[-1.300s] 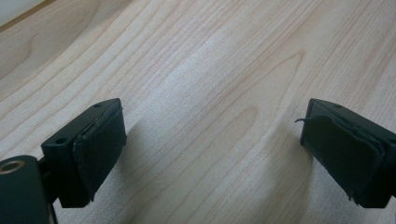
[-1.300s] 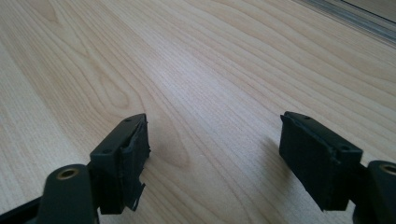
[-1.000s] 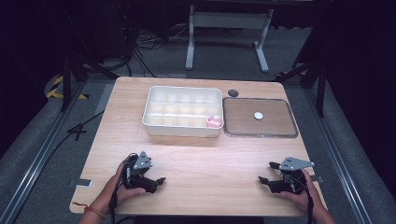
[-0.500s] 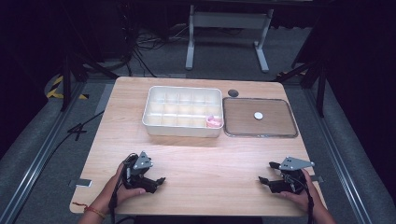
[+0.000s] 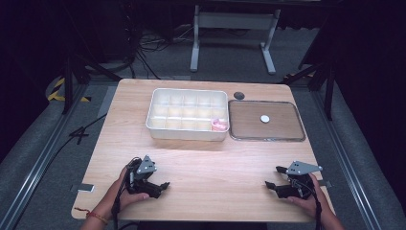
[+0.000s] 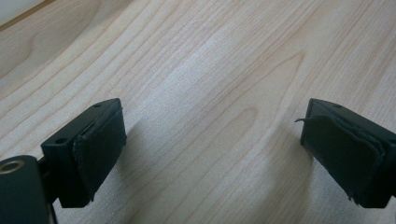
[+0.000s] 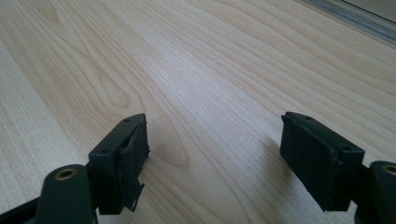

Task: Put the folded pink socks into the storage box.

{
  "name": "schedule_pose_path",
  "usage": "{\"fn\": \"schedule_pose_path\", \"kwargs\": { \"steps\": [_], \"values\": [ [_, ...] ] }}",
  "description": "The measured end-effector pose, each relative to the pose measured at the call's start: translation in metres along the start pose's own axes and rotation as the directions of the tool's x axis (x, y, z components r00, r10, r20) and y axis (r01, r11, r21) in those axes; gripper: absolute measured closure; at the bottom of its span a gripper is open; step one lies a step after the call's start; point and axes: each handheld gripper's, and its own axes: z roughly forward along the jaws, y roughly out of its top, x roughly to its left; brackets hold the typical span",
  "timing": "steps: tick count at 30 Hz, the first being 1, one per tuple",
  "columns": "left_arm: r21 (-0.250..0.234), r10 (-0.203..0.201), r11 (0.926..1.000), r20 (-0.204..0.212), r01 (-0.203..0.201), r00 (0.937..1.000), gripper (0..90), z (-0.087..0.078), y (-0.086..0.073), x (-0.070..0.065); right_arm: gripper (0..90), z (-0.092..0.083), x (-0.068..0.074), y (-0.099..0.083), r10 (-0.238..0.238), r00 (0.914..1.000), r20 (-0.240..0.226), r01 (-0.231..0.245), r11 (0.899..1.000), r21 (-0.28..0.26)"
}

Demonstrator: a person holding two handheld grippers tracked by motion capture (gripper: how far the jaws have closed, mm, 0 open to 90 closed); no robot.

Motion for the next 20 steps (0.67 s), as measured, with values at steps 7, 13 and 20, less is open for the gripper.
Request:
{"fn": "schedule_pose_path", "kwargs": {
  "steps": [7,13,20],
  "values": [
    [0.0,0.008,1.0,-0.004,-0.008,1.0,6.9,0.0,0.0002,0.0006,23.4,0.0005,0.0001,0.0005,0.004,1.0,0.0,-0.004,1.0,0.0],
    [-0.002,0.007,1.0,-0.001,-0.007,1.0,6.6,0.0006,0.0004,0.0007,23.4,0.0005,0.0001,0.0005,0.005,1.0,0.0,-0.005,1.0,0.0],
    [-0.002,0.001,1.0,0.005,-0.001,1.0,6.5,0.0011,0.0004,0.0005,23.4,0.0006,0.0001,0.0005,0.004,1.0,-0.001,-0.004,1.0,0.0]
  ]
}}
